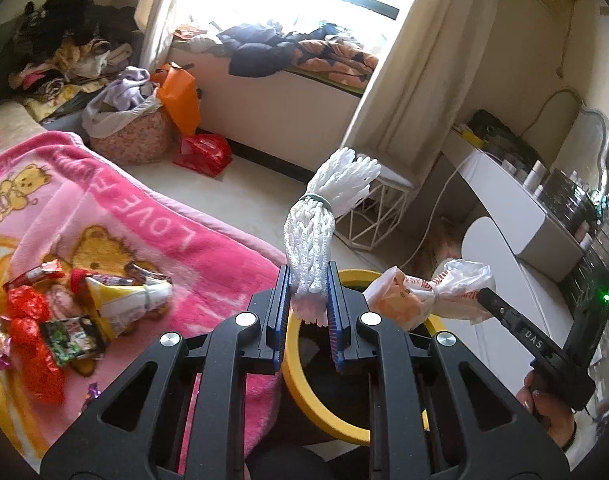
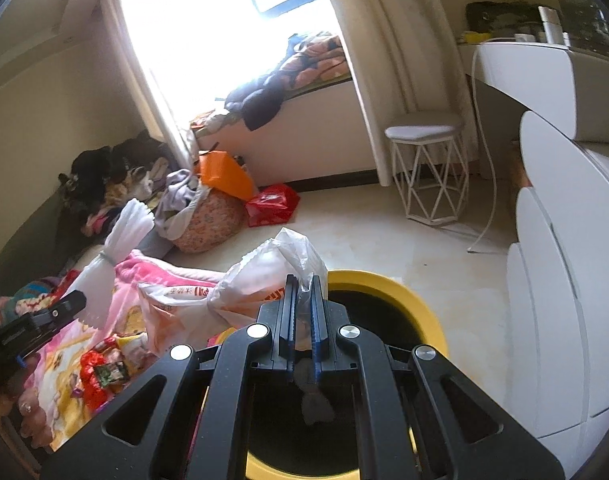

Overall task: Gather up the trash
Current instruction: 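Carry both bags over the yellow bin and open both tools to drop them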

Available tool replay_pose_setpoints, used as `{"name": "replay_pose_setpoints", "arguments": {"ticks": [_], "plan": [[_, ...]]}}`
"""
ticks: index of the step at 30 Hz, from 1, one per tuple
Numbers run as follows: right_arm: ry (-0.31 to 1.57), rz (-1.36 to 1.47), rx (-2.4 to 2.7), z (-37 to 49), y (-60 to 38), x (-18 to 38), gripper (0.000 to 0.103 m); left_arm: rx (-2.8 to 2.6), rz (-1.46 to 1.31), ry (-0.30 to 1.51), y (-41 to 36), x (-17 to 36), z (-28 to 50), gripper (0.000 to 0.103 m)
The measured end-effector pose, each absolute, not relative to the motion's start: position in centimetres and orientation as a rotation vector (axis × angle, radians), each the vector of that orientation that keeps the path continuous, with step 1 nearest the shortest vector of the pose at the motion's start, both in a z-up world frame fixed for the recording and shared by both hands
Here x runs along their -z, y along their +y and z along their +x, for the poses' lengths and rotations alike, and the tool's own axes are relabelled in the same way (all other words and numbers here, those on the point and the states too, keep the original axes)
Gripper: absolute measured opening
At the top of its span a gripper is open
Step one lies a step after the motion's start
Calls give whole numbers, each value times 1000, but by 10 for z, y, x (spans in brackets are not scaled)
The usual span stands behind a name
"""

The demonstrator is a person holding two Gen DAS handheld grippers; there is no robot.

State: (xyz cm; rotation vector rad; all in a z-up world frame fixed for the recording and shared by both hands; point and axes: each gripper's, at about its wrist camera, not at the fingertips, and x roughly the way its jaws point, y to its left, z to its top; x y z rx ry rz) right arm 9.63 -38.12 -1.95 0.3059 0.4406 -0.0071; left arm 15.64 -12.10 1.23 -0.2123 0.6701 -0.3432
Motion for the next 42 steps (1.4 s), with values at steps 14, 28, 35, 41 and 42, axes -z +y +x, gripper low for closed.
{"name": "replay_pose_setpoints", "arguments": {"ticks": [14, 28, 35, 41, 42], "plan": [[478, 293, 110, 96, -402, 34, 6, 415, -165, 723, -160, 8, 156, 12], [533, 118, 173, 103, -389, 55, 6, 463, -130, 835, -191, 45, 165, 12], [579, 139, 150, 109, -388, 62, 19, 469, -113, 863, -203, 57, 172, 22], [565, 195, 153, 107, -392, 56, 44, 443, -151, 865, -193, 60, 175, 74], [563, 199, 152, 107, -391, 55, 46, 439, -157, 862, -190, 59, 175, 82]]}}
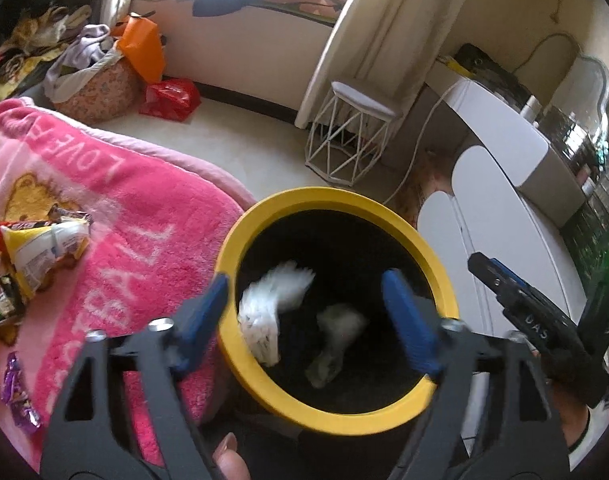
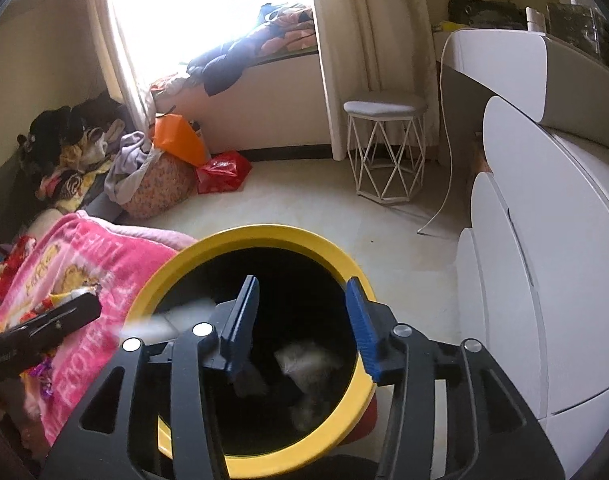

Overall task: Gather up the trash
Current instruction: 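Carry both bags over the yellow bin and open both tools to drop them, then move both tools back over the remaining trash on the blanket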

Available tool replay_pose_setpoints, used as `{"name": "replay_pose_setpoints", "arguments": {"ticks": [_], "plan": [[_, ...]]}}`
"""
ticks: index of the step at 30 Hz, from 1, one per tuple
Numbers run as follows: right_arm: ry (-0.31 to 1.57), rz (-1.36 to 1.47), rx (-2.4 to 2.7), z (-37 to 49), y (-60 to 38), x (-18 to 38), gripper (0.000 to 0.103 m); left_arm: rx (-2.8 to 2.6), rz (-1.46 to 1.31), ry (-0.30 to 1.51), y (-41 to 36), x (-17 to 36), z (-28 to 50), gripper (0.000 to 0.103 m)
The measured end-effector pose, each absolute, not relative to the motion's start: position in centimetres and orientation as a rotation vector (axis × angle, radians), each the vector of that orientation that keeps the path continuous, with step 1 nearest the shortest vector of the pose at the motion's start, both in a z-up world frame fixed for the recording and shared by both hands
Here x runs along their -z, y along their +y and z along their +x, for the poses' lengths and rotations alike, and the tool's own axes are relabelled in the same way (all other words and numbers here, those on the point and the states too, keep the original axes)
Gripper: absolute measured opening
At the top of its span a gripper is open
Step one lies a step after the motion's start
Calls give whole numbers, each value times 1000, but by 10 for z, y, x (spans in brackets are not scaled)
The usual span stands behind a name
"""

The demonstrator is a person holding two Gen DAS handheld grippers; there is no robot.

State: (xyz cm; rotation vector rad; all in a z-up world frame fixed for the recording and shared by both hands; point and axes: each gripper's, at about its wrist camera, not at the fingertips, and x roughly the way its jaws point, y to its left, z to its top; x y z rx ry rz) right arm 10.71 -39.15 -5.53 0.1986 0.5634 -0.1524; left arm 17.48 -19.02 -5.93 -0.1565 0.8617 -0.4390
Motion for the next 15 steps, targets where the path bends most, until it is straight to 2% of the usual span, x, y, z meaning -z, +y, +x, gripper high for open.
{"name": "replay_pose_setpoints", "arguments": {"ticks": [6, 10, 15], "plan": [[549, 216, 129, 105, -384, 49, 53, 413, -152, 814, -178, 49, 168, 89], [530, 224, 101, 103, -374, 43, 56, 396, -152, 769, -169, 40, 163, 89], [482, 224, 45, 100, -357, 31, 65, 363, -166, 697, -153, 25, 157, 89]]}}
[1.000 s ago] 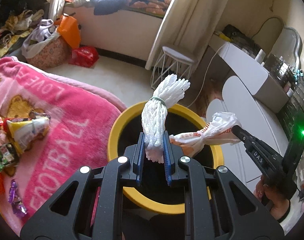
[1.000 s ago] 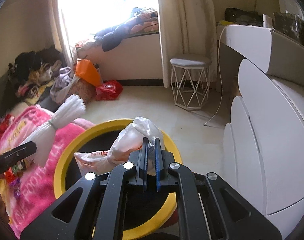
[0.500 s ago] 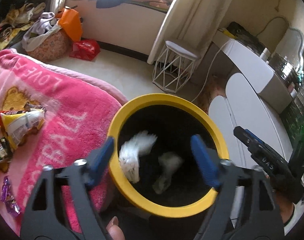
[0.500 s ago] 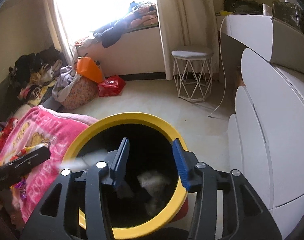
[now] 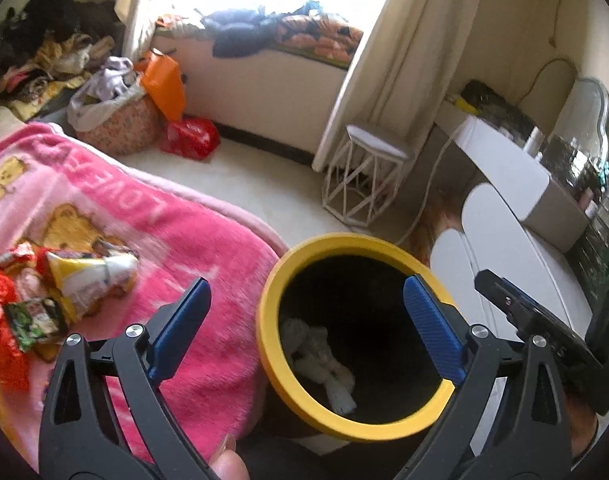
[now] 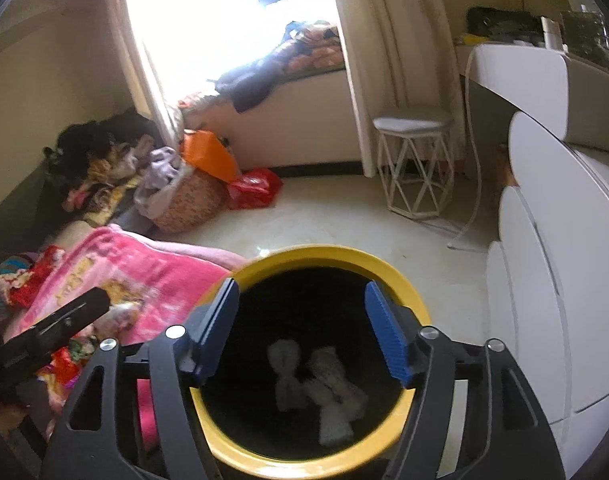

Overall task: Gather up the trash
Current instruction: 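Move both tools back over the remaining trash on the blanket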

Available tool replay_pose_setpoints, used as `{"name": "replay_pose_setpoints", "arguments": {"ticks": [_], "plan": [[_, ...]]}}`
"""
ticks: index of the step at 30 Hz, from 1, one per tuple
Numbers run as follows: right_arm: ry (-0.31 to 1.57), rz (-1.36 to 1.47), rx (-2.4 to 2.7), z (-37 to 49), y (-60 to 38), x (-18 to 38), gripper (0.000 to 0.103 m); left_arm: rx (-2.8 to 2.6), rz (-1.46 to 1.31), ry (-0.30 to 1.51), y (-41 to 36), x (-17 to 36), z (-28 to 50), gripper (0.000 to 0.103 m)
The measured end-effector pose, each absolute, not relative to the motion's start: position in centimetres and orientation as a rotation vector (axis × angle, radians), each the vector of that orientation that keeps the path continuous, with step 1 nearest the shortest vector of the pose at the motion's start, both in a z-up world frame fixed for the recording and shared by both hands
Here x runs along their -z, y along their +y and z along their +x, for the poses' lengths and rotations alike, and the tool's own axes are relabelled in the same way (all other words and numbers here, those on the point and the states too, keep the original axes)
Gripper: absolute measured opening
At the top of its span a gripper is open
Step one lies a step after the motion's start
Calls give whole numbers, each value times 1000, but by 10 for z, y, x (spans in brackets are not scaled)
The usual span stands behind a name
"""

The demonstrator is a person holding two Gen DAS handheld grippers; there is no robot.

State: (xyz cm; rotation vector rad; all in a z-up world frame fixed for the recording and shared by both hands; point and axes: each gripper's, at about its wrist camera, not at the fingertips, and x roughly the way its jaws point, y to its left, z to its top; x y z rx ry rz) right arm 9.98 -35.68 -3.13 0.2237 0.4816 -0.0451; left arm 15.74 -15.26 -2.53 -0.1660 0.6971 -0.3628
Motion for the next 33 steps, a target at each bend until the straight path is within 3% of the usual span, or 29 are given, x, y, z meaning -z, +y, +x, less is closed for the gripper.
{"name": "replay_pose_setpoints", "arguments": {"ticks": [15, 33], "plan": [[426, 179, -90, 100, -299, 4, 79, 251, -219, 572, -93, -7, 144, 92], [444, 62, -259, 108, -218, 3, 81, 116, -278, 515, -22, -17, 131, 92]]}}
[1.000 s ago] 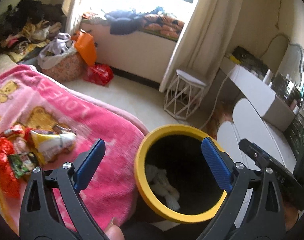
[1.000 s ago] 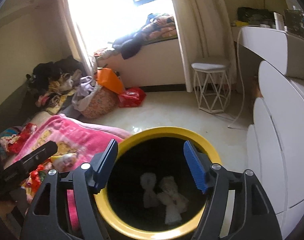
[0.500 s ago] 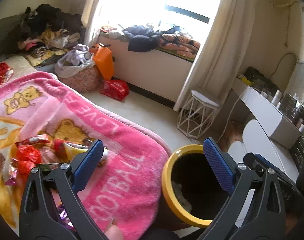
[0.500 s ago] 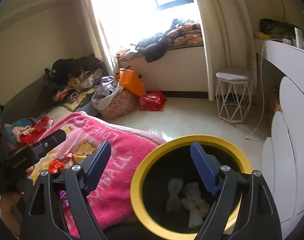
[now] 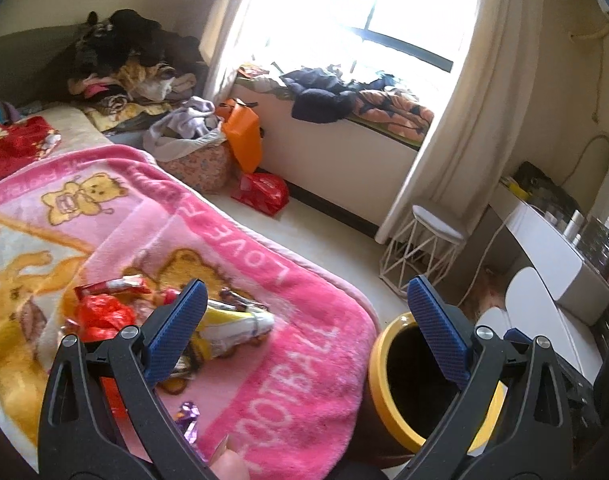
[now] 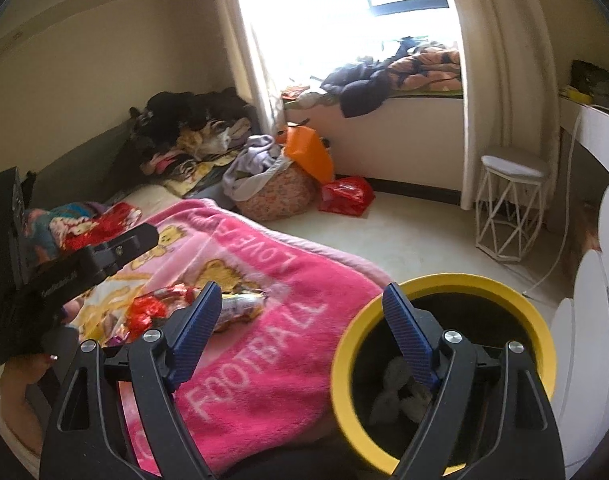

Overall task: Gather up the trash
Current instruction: 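Move both tools back over the remaining trash on the blanket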

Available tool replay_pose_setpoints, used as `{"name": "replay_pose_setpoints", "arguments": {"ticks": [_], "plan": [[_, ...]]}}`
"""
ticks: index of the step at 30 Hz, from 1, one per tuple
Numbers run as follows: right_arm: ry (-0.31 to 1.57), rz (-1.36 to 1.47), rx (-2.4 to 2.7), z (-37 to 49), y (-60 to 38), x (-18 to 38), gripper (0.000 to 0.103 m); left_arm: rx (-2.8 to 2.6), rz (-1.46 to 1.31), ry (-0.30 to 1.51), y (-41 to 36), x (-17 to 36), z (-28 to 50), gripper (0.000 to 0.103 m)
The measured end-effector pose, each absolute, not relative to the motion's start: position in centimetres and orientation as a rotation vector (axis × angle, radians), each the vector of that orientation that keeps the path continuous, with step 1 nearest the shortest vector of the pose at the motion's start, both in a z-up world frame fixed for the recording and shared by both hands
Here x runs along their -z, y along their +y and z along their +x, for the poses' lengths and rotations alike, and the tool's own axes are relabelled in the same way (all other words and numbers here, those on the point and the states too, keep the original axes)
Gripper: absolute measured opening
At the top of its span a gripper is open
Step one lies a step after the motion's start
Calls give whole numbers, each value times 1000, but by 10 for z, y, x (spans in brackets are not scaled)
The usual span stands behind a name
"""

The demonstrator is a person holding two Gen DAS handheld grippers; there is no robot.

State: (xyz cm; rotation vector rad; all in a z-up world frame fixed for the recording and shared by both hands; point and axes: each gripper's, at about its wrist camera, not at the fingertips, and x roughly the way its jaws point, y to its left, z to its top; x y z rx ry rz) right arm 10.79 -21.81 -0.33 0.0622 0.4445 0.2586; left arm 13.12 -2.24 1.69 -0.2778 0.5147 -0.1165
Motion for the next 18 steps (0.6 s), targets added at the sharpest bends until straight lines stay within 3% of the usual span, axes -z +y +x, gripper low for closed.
{"name": "replay_pose_setpoints", "arguments": {"ticks": [2, 18], "plan": [[448, 54, -274, 109, -210, 5, 86, 103, -285, 514, -15, -16, 130, 92], [537, -34, -413, 121, -145, 29, 86, -41, -351, 525, 56, -4, 124, 92]]}}
